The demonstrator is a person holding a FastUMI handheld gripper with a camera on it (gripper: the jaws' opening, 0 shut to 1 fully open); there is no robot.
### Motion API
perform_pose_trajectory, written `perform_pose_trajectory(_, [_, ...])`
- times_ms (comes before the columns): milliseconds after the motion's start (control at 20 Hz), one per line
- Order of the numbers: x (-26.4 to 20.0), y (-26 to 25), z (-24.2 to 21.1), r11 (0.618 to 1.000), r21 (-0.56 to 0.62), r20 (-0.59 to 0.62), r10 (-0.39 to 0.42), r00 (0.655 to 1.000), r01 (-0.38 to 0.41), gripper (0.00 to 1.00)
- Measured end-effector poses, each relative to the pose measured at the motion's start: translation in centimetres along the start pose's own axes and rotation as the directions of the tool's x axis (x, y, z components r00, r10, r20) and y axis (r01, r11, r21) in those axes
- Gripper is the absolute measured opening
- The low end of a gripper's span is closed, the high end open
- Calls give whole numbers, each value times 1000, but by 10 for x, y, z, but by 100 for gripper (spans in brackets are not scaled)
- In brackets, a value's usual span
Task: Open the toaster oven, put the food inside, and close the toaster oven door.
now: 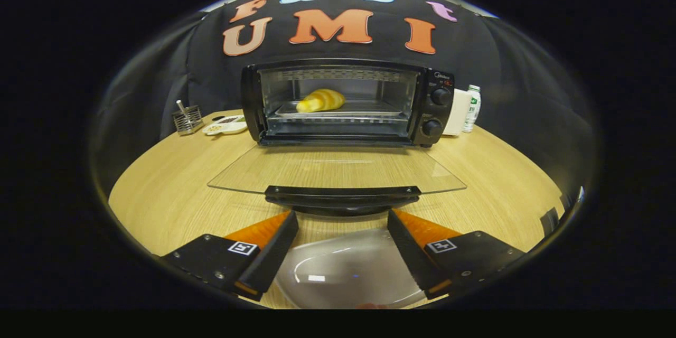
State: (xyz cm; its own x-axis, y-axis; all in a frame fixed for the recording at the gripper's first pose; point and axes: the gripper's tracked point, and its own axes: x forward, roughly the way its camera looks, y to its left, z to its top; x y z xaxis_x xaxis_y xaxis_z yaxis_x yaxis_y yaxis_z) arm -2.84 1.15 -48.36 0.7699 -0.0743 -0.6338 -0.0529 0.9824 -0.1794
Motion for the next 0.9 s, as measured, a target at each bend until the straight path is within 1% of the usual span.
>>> perform_pose_trajectory(100, [-1,1,9,999,35,16,1,1000,-2,100])
perform_pose_trajectory(150, [-1,2,21,999,47,37,5,999,-7,100])
perform_pose_trajectory(600, [-14,3,111,999,46,182,-4,983,-4,100])
perform_pose_trajectory(900, [-7,3,158,999,45,245,-3,970,-8,100])
